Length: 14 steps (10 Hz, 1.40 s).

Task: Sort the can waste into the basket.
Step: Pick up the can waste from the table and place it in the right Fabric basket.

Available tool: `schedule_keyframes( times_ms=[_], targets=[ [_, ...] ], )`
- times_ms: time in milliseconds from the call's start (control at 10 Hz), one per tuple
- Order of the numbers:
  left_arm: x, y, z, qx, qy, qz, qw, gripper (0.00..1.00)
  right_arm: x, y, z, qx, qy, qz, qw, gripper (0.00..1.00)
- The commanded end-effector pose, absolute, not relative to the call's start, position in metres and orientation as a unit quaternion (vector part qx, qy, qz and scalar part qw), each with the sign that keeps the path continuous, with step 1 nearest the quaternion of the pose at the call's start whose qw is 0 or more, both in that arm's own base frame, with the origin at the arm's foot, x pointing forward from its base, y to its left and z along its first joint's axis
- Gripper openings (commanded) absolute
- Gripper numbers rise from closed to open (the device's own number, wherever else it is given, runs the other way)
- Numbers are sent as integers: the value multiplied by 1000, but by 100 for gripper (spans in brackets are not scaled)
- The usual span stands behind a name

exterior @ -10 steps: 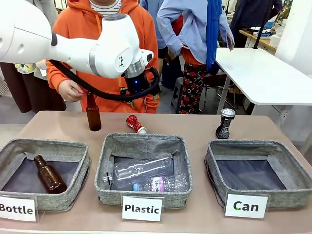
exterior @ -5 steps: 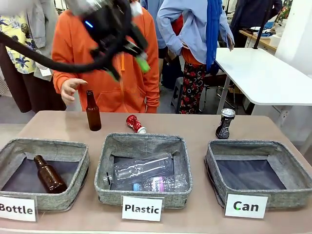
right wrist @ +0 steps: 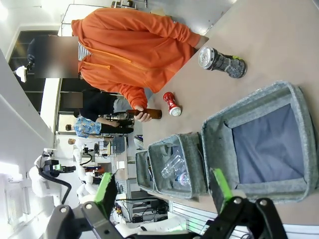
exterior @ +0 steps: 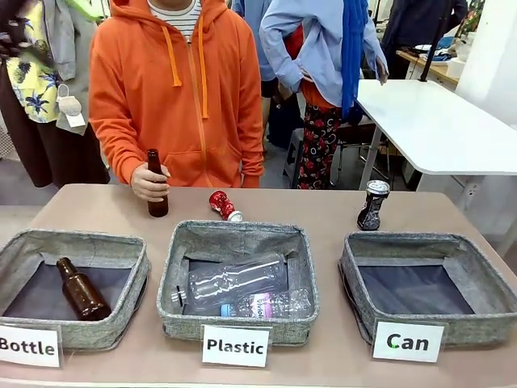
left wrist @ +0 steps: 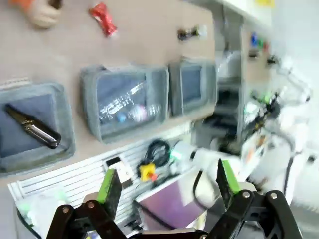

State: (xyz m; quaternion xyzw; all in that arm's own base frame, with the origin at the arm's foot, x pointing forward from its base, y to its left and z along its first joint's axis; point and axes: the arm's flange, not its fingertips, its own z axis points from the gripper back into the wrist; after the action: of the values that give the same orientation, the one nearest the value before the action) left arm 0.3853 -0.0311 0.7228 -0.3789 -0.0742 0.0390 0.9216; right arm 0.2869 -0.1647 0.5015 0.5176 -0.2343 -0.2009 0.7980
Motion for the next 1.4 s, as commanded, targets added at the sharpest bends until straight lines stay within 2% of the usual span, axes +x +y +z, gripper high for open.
schedule_keyframes(
  times_ms=[0, 200, 500, 600, 1000, 1300],
  targets=[
    [354, 31, 687, -391, -152, 173, 891, 100, 288, -163, 500, 526, -249, -191, 791, 100],
    [308, 86, 649, -449, -173, 139, 865, 100, 288, -163, 500, 526, -249, -191, 791, 100],
    [251, 156, 568, -546, -178, 230, 785, 100, 288, -163, 500, 526, -249, -191, 791, 100],
    [232, 164, 550, -561, -194, 230, 771, 100, 288, -163, 500, 526, -249, -191, 791, 100],
    [219, 164, 539, -554, -209, 249, 767, 100, 288, -163, 500, 526, -249, -191, 791, 100],
    [212, 162, 542, -558, -278, 226, 748, 100, 288, -163, 500, 526, -249, -191, 791, 100]
  ],
)
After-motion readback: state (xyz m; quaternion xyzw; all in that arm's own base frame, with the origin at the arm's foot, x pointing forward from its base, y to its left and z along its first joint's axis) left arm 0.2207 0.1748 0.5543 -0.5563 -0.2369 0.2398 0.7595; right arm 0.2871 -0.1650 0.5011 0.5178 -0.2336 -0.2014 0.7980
